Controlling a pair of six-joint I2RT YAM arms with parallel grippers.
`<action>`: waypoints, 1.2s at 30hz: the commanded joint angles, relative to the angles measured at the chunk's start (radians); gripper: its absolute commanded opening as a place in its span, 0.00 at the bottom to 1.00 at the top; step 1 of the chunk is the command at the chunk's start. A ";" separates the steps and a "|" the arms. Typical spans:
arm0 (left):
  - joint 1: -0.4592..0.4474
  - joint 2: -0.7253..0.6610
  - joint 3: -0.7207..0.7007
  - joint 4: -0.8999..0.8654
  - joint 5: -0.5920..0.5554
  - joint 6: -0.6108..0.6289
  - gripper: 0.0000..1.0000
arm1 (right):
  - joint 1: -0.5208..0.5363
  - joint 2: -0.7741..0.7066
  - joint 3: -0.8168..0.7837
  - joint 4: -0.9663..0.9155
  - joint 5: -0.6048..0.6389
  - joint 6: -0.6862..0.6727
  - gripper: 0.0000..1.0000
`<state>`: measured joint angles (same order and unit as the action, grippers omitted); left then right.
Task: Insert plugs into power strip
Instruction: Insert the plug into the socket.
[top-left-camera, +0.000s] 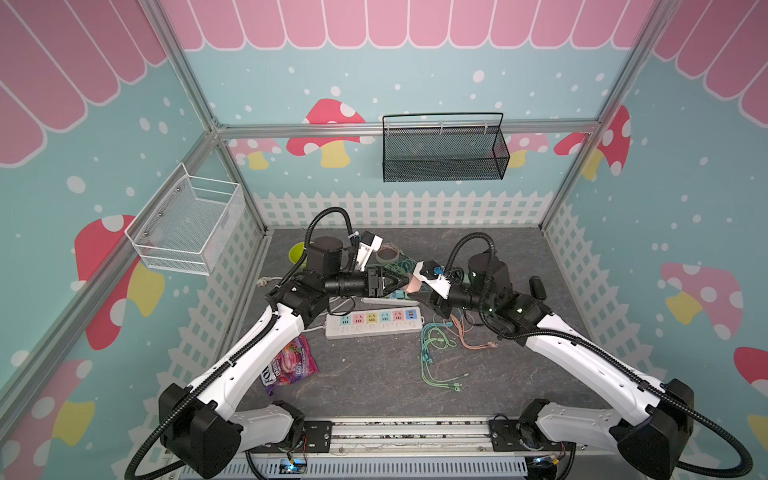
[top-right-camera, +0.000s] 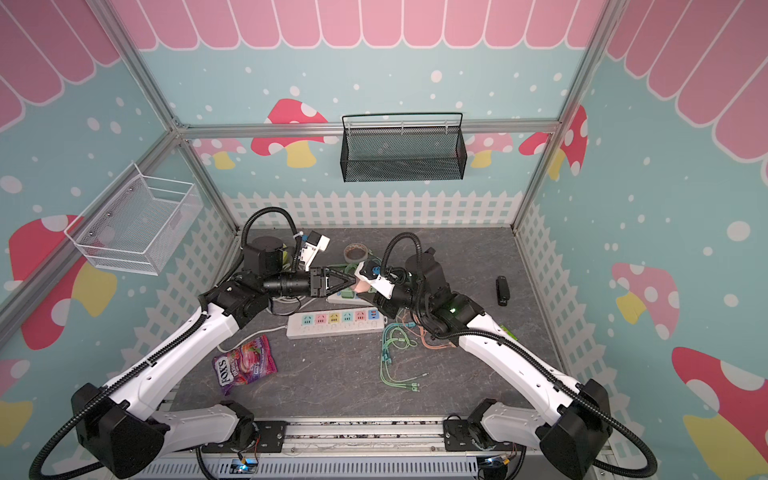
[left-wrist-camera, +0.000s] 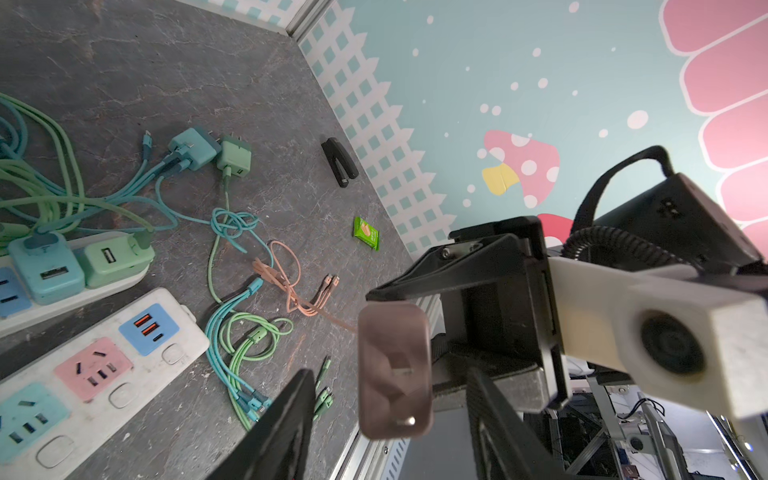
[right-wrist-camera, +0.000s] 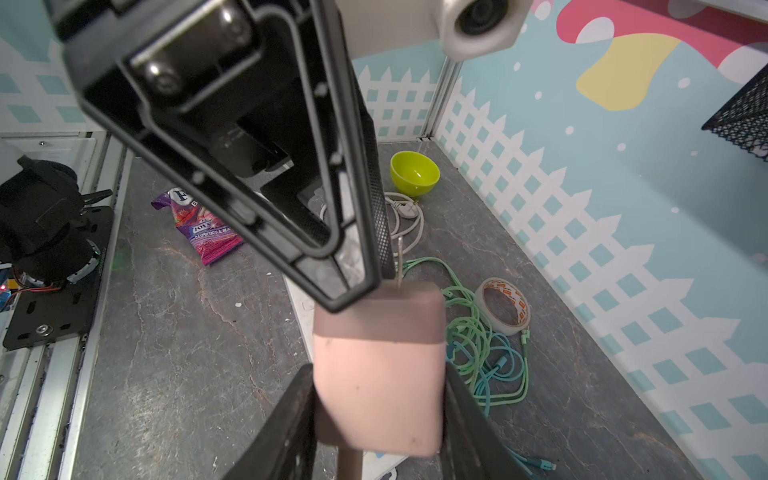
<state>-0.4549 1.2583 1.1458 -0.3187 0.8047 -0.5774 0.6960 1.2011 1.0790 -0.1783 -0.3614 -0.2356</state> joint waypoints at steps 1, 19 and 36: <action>-0.017 0.010 0.040 -0.046 0.006 0.049 0.56 | 0.014 0.009 0.038 0.000 0.020 -0.039 0.17; -0.021 0.028 0.059 -0.088 -0.079 0.085 0.17 | 0.029 -0.038 -0.010 0.035 0.098 0.074 0.61; -0.017 -0.009 -0.058 0.276 -0.179 -0.010 0.03 | 0.028 -0.249 -0.288 0.415 -0.171 0.633 0.79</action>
<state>-0.4736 1.2823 1.1145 -0.1905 0.6399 -0.5507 0.7212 0.9638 0.8658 0.0692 -0.4122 0.2138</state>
